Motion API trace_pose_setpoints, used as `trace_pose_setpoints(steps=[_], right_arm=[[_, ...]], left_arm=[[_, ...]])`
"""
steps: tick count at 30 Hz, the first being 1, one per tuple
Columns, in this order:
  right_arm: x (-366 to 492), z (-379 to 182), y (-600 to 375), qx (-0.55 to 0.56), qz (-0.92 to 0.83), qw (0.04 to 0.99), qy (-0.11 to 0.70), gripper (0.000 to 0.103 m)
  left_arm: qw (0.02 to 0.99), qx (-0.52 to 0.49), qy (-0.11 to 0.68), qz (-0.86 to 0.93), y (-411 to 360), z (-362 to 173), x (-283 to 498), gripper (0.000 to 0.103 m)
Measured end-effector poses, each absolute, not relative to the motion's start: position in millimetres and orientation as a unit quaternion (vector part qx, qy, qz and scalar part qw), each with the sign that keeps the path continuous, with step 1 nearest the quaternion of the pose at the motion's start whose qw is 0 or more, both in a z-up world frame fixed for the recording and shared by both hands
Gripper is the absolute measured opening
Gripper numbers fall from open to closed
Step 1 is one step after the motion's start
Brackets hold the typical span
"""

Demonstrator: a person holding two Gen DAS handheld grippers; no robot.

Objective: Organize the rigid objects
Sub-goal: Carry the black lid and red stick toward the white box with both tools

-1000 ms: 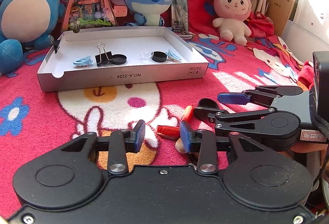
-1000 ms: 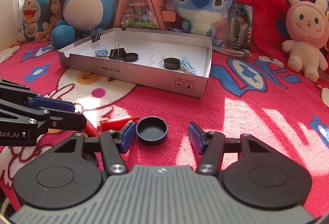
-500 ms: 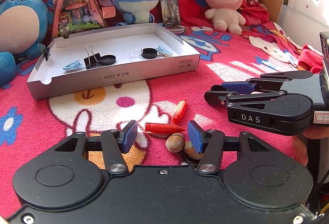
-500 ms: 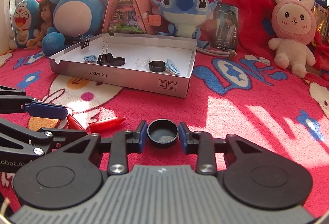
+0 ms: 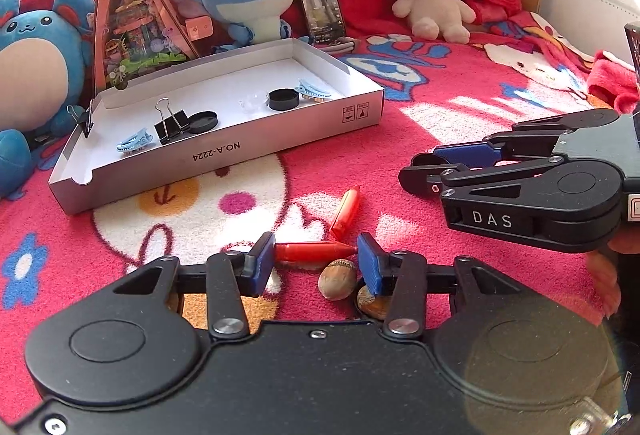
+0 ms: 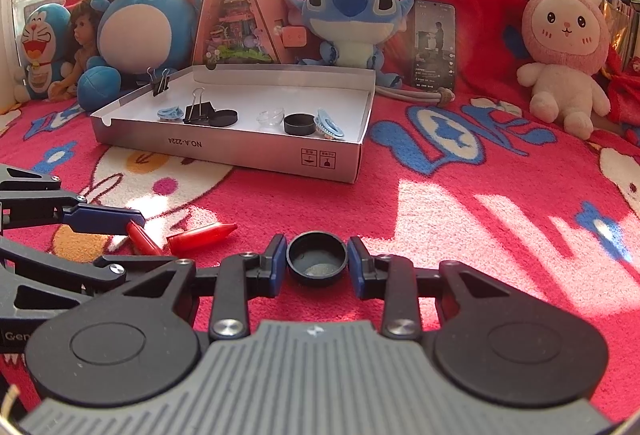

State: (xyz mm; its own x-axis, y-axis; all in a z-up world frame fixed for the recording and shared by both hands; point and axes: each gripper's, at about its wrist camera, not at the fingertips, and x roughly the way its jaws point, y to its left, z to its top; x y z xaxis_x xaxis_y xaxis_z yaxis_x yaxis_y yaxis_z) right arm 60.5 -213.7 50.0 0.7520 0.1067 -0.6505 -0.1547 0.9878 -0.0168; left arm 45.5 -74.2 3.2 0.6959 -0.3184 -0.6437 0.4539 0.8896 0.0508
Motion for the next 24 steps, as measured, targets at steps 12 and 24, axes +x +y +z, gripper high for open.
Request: trace_pose_setpoints(steps=[12,24], right_arm=[[64.0,56.8,-212.7,-0.025,0.064,0.939,0.336,0.038],[80.2,71.7,-209.7,-0.006,0.058,0.944,0.325,0.038]], left_arm=[[0.924,0.062,0.324,-0.195,-54.9,22.9,58.3,0.042],[0.937,0.025,0.313,-0.155,-20.3,48.8,90.8,0.042]])
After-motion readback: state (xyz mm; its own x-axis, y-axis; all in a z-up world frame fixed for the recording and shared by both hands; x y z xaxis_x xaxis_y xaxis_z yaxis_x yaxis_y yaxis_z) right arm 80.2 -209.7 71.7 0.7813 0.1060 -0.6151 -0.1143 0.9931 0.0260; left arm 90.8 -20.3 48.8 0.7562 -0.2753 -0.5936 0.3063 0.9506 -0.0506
